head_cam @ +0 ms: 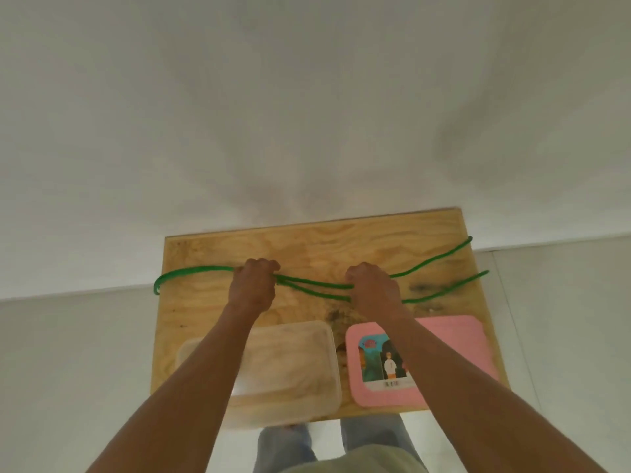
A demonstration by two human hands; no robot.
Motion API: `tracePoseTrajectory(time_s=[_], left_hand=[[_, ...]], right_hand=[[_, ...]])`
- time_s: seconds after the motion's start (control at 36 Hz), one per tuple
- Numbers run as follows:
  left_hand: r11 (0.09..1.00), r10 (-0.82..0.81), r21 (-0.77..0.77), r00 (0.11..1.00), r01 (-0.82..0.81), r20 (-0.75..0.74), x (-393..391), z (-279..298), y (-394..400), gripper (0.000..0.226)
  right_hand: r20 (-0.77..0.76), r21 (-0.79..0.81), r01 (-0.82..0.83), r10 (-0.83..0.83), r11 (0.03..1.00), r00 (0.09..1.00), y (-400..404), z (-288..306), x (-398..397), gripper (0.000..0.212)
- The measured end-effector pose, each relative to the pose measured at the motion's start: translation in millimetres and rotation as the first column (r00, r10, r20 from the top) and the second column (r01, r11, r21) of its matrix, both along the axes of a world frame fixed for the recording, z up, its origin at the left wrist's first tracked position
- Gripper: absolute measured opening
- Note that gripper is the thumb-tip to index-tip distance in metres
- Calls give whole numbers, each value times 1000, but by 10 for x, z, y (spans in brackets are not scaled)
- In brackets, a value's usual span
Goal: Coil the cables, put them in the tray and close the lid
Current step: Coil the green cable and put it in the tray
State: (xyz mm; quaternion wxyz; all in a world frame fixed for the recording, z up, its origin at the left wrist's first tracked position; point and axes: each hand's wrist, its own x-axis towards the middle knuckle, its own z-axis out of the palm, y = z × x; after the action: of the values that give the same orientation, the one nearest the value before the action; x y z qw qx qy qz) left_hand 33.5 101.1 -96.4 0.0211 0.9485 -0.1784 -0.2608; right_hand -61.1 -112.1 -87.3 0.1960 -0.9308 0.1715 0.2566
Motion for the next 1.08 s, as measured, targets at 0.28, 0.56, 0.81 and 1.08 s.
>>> tracePoseTrajectory(time_s=[0.28,0.56,0.81,1.08], left_hand=[[979,-138,163,987,123,83,35,-118,-122,42],[995,-69,81,989,58,133,145,83,28,20],[948,83,-316,944,24,321,283,910,519,22],[744,256,-659,864,109,433,294,1758,1218,20]], right_hand=[[33,-113,-223,228,968,973,-134,-138,58,34],[309,-14,-79,79,997,948,-114,119,224,36],[648,70,81,-107,994,754,288,793,439,18],[845,201,62,-205,978,493,974,1631,487,17]])
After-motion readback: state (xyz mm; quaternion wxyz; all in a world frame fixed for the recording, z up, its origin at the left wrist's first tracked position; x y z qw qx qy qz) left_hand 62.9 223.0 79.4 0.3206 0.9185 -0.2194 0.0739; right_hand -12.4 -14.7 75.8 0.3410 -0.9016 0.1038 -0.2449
